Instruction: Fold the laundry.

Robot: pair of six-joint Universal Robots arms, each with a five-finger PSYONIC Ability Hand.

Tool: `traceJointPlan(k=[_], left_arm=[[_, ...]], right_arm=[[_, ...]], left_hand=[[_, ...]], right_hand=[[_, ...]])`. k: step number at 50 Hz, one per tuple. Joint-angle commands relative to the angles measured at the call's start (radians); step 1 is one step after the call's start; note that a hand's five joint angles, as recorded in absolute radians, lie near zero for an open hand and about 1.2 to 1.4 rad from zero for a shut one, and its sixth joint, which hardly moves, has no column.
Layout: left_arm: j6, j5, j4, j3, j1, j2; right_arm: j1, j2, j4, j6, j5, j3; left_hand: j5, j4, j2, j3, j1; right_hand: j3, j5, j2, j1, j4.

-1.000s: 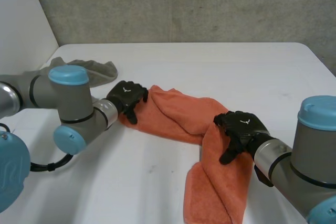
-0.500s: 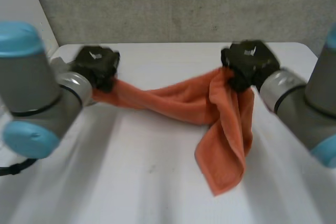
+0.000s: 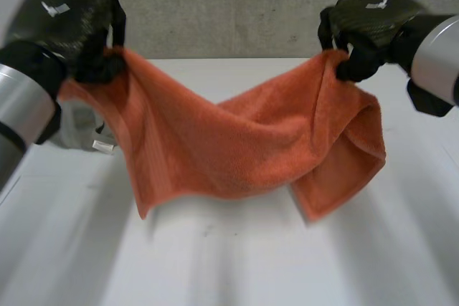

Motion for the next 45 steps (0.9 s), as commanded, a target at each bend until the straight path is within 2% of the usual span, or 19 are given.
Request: traceJointPlan(k=[1,4,9,10,12,13,14,15,16,17,20,24,31,34,39,43,45], left_arm=[[0.004,-0.012,0.002,0.050,0.017,-0.266],[0.004,-0.023,0.002,0.093,0.043,-0.393],[0.001,-0.078,0.004,0.200,0.098,-0.566],[0.001,-0.090,0.004,0.217,0.099,-0.584],[-0.001,-0.120,0.004,0.253,0.102,-0.613],[-0.002,-0.153,0.004,0.282,0.104,-0.633],[-0.004,-0.169,0.004,0.289,0.106,-0.637],[-0.002,-0.184,0.004,0.297,0.106,-0.640],[-0.001,-0.207,0.004,0.302,0.098,-0.643],[-0.001,-0.215,0.004,0.300,0.095,-0.642],[-0.002,-0.219,0.002,0.268,0.076,-0.621],[0.003,-0.218,0.013,0.170,0.046,-0.504],[0.015,-0.201,0.054,-0.061,-0.023,-0.340],[0.021,-0.174,0.054,-0.137,-0.057,-0.298],[0.114,-0.115,0.066,-0.285,-0.114,-0.278],[0.165,-0.112,0.132,-0.336,-0.117,-0.306],[0.177,-0.112,0.163,-0.345,-0.112,-0.324]], right_arm=[[0.004,0.236,-0.023,-0.028,-0.026,-0.097],[0.016,0.331,-0.075,-0.042,-0.028,-0.157],[0.094,0.466,-0.275,-0.043,-0.026,-0.185],[0.103,0.476,-0.302,-0.045,-0.020,-0.186],[0.117,0.506,-0.360,-0.045,-0.013,-0.189],[0.126,0.524,-0.404,-0.045,0.004,-0.189],[0.128,0.526,-0.418,-0.043,0.017,-0.188],[0.128,0.523,-0.423,-0.043,0.033,-0.185],[0.128,0.510,-0.422,-0.042,0.070,-0.175],[0.126,0.501,-0.417,-0.042,0.093,-0.169],[0.116,0.426,-0.390,-0.029,0.168,-0.122],[0.103,0.290,-0.331,-0.029,0.213,0.002],[-0.041,0.207,-0.264,-0.010,0.213,0.199],[-0.091,0.202,-0.235,0.061,0.189,0.274],[-0.157,0.219,-0.230,0.183,0.065,0.349],[-0.167,0.277,-0.270,0.257,-0.012,0.366],[-0.167,0.308,-0.299,0.291,-0.025,0.360]], left_hand=[[0.260,0.198,0.201,0.209,0.265],[0.260,0.198,0.201,0.209,0.265],[0.260,0.198,0.201,0.209,0.265],[0.260,0.198,0.201,0.209,0.265],[0.249,0.187,0.190,0.198,0.253],[-0.010,-0.072,-0.069,-0.061,-0.005],[-0.233,-0.295,-0.293,-0.284,-0.229],[-0.489,-0.550,-0.548,-0.539,-0.484],[-0.857,-0.919,-0.917,-0.908,-0.853],[-0.925,-0.987,-0.984,-0.976,-0.920],[-0.955,-1.017,-1.014,-1.006,-0.950],[-0.955,-1.017,-1.014,-1.006,-0.950],[-0.891,-0.952,-0.950,-0.941,-0.886],[-0.861,-0.923,-0.920,-0.912,-0.857],[-0.814,-0.876,-0.873,-0.865,-0.810],[-0.814,-0.876,-0.873,-0.865,-0.809],[-0.814,-0.876,-0.873,-0.865,-0.809]], right_hand=[[0.222,0.232,0.237,0.427,0.214],[0.222,0.232,0.237,0.427,0.214],[0.222,0.232,0.237,0.427,0.214],[0.142,0.151,0.157,0.346,0.134],[-0.209,-0.200,-0.194,-0.005,-0.217],[-0.685,-0.676,-0.670,-0.480,-0.693],[-0.905,-0.895,-0.890,-0.700,-0.913],[-0.999,-0.990,-0.985,-0.795,-1.007],[-0.999,-0.990,-0.985,-0.795,-1.007],[-0.999,-0.990,-0.985,-0.795,-1.007],[-0.999,-0.990,-0.985,-0.795,-1.007],[-0.999,-0.990,-0.985,-0.795,-1.007],[-0.999,-0.990,-0.985,-0.795,-1.007],[-0.999,-0.990,-0.985,-0.795,-1.007],[-0.978,-0.969,-0.963,-0.774,-0.986],[-0.951,-0.942,-0.936,-0.747,-0.959],[-0.942,-0.933,-0.927,-0.738,-0.950]])
